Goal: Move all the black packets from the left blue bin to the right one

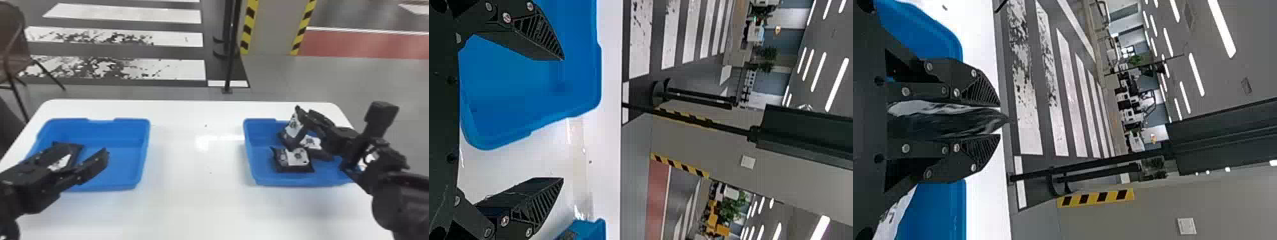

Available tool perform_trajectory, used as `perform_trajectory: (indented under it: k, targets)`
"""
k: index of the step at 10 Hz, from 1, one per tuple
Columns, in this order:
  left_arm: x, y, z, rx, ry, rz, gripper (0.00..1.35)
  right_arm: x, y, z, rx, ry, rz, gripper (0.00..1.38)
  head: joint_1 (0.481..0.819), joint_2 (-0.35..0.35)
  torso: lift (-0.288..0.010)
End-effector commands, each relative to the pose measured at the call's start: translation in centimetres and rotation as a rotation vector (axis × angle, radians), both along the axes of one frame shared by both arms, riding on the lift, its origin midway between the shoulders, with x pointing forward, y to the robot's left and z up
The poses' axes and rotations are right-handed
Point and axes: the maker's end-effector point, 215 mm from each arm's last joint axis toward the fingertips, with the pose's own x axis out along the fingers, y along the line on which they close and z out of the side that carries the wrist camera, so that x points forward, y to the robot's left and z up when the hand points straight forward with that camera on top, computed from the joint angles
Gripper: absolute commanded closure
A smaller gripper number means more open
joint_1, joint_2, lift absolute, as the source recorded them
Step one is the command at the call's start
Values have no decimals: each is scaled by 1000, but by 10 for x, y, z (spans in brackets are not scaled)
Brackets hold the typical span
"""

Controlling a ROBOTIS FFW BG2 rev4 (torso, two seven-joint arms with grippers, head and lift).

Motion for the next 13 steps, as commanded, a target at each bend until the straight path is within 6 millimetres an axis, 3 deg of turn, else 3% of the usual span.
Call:
perform_trajectory:
  k: [1, 3, 5, 7, 10, 13]
  targets:
    - [-3, 27, -4, 43, 10, 61, 185, -20, -11, 5, -101, -36, -40, 101, 695, -72, -140]
    - [1, 64, 6, 120, -41, 158, 186, -74, 4, 31, -198, -111, -66, 140, 695, -45, -140]
    - [2, 99, 2, 198, -34, 245, 186, -134, 27, 55, -264, -145, -65, 151, 695, 7, -140]
    - [17, 124, -24, 225, 27, 286, 186, -168, 48, 58, -205, -128, -49, 151, 695, 91, -140]
    - [50, 150, -68, 234, 172, 354, 186, -172, 107, 42, -76, -94, 66, 151, 695, 189, -140]
    - [75, 148, -109, 211, 330, 367, 186, -169, 128, 37, -33, -87, 118, 151, 695, 258, -140]
